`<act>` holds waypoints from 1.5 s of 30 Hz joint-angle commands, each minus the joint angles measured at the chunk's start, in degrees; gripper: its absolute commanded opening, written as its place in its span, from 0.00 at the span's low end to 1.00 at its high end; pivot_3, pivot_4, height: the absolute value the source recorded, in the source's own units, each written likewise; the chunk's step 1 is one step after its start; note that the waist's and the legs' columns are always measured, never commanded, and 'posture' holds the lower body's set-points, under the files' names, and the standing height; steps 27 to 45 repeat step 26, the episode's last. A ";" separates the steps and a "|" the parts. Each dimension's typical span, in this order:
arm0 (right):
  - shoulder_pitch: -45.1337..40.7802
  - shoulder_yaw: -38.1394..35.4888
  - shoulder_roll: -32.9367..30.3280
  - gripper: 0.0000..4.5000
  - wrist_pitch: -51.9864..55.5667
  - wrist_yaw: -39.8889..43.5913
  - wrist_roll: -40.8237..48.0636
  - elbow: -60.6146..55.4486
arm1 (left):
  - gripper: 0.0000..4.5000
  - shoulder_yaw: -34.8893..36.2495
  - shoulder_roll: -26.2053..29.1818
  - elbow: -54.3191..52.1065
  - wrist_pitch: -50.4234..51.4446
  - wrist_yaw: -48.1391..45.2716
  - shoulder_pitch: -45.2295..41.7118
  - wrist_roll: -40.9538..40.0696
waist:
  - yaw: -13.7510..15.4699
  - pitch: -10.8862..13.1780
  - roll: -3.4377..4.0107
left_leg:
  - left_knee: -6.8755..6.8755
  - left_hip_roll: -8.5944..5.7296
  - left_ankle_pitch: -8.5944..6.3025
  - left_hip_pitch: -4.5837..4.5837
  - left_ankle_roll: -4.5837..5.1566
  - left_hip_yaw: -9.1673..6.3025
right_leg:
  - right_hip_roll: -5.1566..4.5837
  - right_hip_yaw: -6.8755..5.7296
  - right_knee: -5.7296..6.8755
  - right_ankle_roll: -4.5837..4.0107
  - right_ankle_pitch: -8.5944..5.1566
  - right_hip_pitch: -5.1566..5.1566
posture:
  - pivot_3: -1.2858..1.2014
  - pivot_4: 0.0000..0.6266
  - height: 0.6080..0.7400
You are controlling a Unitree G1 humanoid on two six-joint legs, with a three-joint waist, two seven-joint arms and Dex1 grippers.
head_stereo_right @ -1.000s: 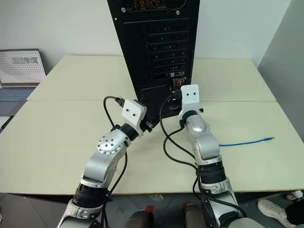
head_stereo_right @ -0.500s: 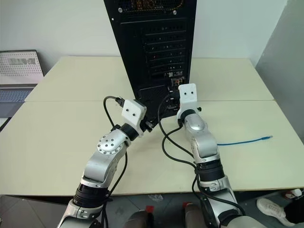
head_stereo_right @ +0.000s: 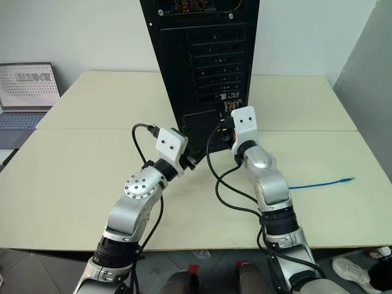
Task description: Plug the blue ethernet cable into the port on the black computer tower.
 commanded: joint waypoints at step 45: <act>12.05 -18.19 -38.38 0.99 -2.26 42.10 25.48 -11.01 | 0.67 12.95 22.40 -5.33 9.32 -24.53 0.85 -16.09 | 0.83 0.07 -0.04 | 0.02 0.00 -0.01 0.03 0.01 -0.04 | 0.00 -0.08 -0.15 0.02 -0.02 0.15 | 0.52 0.24 1.00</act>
